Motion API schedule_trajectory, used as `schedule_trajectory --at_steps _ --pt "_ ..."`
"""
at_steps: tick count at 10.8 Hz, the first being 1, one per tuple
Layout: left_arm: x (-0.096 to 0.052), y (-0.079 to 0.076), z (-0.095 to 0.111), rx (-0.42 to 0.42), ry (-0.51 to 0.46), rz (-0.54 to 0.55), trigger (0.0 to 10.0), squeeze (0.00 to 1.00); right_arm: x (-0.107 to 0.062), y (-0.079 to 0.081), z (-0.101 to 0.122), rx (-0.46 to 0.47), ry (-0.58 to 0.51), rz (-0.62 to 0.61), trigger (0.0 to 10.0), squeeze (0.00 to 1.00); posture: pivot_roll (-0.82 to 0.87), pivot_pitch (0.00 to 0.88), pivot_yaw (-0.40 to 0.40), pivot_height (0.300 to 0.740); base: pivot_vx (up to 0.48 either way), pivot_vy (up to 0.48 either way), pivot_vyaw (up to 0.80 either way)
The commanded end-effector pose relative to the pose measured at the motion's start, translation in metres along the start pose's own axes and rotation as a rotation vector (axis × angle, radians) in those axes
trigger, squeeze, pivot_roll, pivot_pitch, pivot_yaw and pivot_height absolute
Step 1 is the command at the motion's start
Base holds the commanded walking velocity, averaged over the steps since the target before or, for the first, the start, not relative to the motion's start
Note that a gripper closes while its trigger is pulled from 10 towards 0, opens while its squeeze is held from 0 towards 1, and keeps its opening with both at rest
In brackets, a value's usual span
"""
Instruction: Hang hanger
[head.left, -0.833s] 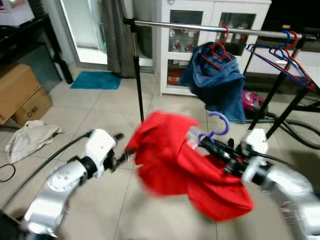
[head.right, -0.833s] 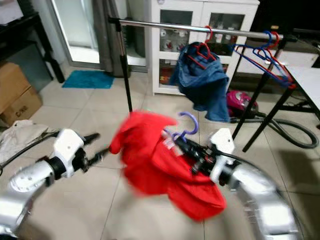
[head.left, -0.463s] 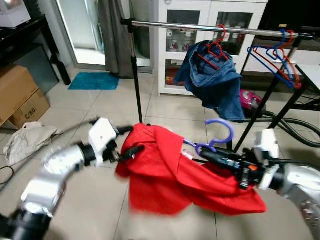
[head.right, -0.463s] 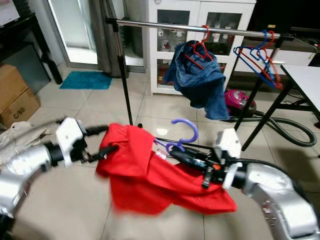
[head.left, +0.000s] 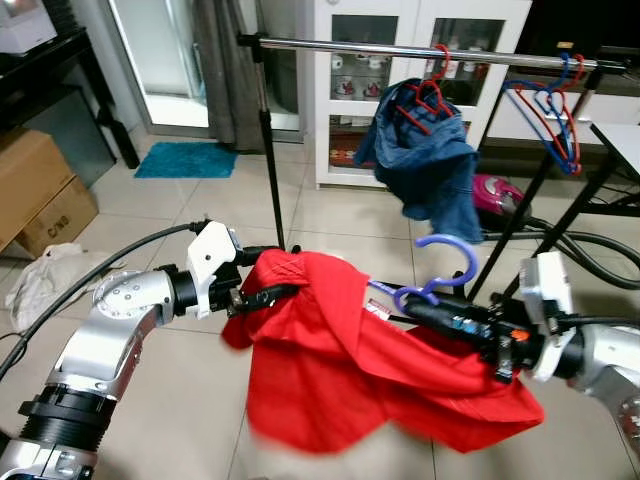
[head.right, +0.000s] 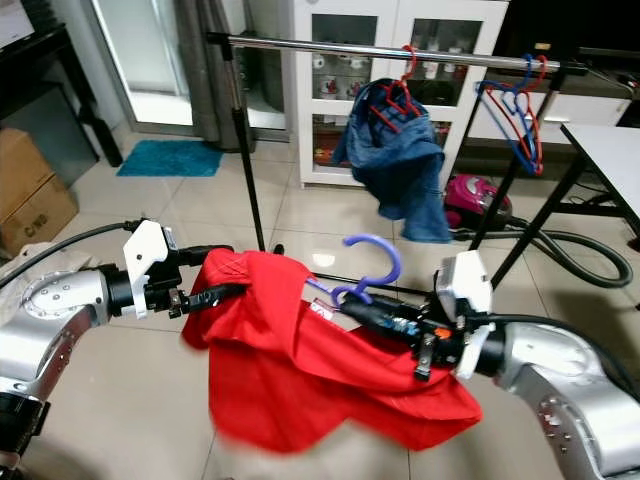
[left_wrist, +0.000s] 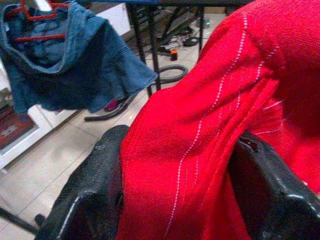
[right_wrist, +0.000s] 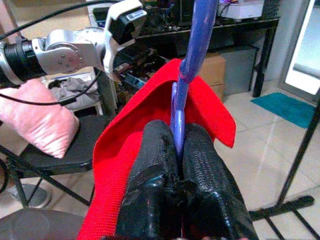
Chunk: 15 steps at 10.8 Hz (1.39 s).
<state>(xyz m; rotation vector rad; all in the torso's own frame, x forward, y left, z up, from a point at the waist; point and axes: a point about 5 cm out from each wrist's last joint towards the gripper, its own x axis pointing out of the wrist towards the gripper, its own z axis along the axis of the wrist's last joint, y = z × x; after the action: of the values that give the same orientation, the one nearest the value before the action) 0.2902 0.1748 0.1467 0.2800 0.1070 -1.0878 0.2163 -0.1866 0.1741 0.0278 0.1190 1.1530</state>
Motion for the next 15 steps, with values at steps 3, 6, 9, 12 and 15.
schedule_trajectory --at_steps 3,6,9,12,15 --pt "0.004 0.002 0.010 0.065 -0.041 -0.005 0.0 0.00 0.002 0.004 0.010 -0.032 -0.030 0.018 10.0 0.00 0.04 0.037 0.055 0.740 0.000 0.000 0.00" --pt "0.001 -0.002 0.003 0.170 -0.008 0.075 0.0 0.00 0.003 0.002 0.010 -0.016 -0.038 -0.005 10.0 0.00 0.04 0.040 0.052 0.740 0.000 0.000 0.00" --pt "-0.015 -0.001 0.000 0.218 -0.006 0.227 10.0 0.00 0.003 -0.002 0.001 0.040 0.014 -0.084 10.0 0.00 0.04 0.042 0.050 0.740 0.000 0.000 0.00" --pt "-0.021 -0.012 -0.008 0.190 -0.025 0.246 10.0 1.00 0.008 -0.010 0.000 0.066 -0.010 -0.170 10.0 0.00 0.04 0.036 0.044 0.740 0.000 0.000 0.00" --pt "-0.015 -0.021 -0.009 0.154 -0.050 0.216 10.0 1.00 0.009 -0.011 0.003 0.083 -0.042 -0.205 10.0 0.00 0.04 0.026 0.045 0.740 0.000 0.000 0.00"
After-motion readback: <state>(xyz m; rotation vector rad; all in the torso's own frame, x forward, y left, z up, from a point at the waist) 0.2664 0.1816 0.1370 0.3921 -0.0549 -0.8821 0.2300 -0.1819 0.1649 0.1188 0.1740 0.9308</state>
